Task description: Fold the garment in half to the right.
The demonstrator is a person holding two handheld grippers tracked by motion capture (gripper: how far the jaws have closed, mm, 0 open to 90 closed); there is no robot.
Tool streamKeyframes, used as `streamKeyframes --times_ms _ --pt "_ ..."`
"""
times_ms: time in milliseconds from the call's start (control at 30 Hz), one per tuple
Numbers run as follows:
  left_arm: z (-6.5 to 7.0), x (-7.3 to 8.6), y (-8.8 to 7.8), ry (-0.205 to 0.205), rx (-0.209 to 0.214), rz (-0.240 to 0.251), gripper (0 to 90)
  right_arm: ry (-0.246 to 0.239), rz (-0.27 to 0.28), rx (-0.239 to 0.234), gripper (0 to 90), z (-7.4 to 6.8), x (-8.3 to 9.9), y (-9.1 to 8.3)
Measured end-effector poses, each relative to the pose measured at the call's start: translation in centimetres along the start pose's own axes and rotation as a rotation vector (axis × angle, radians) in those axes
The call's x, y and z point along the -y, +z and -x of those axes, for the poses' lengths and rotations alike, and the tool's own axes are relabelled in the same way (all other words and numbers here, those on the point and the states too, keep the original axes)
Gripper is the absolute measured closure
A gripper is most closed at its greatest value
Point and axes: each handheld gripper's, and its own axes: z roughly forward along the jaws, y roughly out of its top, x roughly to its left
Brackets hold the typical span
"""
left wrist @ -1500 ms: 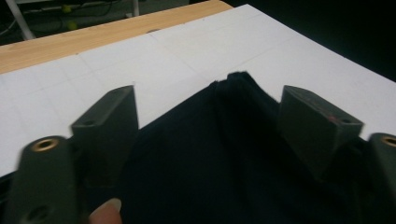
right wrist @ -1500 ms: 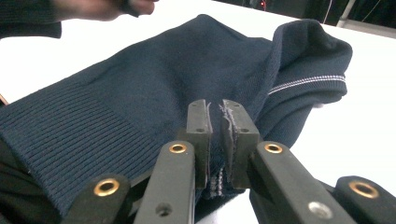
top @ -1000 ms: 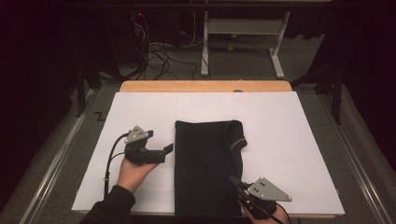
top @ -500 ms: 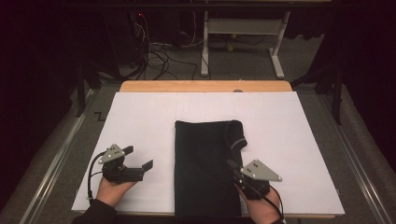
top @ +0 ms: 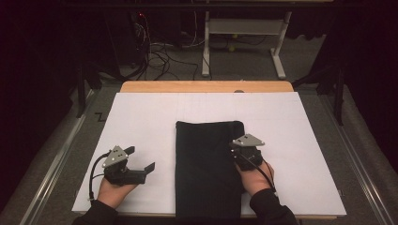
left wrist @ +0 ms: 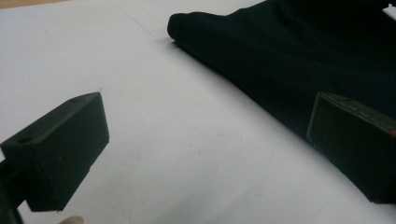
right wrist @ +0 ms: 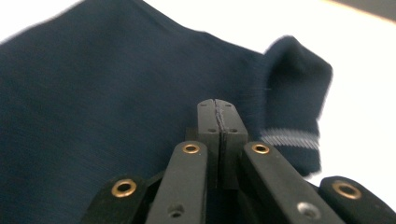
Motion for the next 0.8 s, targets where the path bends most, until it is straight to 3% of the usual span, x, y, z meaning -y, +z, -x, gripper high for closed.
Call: streamKeyframes --times_ms 167,267,433,667,800 --pt "-0.1 0.1 0.2 -0.003 0.0 -0.007 0.0 0.065 -0.048 0.023 90.0 2.4 2.7 0.3" --pt "0.0 0.1 0.3 -0.001 -0.008 0.002 0.0 0.095 -0.027 0.019 90.0 3.4 4.1 -0.4" --pt "-0.3 0.3 0.4 -0.005 -0.008 0.007 0.0 0.112 0.04 -0.005 90.0 5.0 6.0 -2.7" --pt "-0.5 0.5 0.2 -0.029 -0.022 0.023 0.0 0.138 0.189 -0.073 85.3 6.5 8.3 -6.7" --pt "-0.2 0.6 0.4 -0.015 -0.024 0.019 0.0 0.163 0.237 -0.096 79.9 7.0 8.8 -7.7"
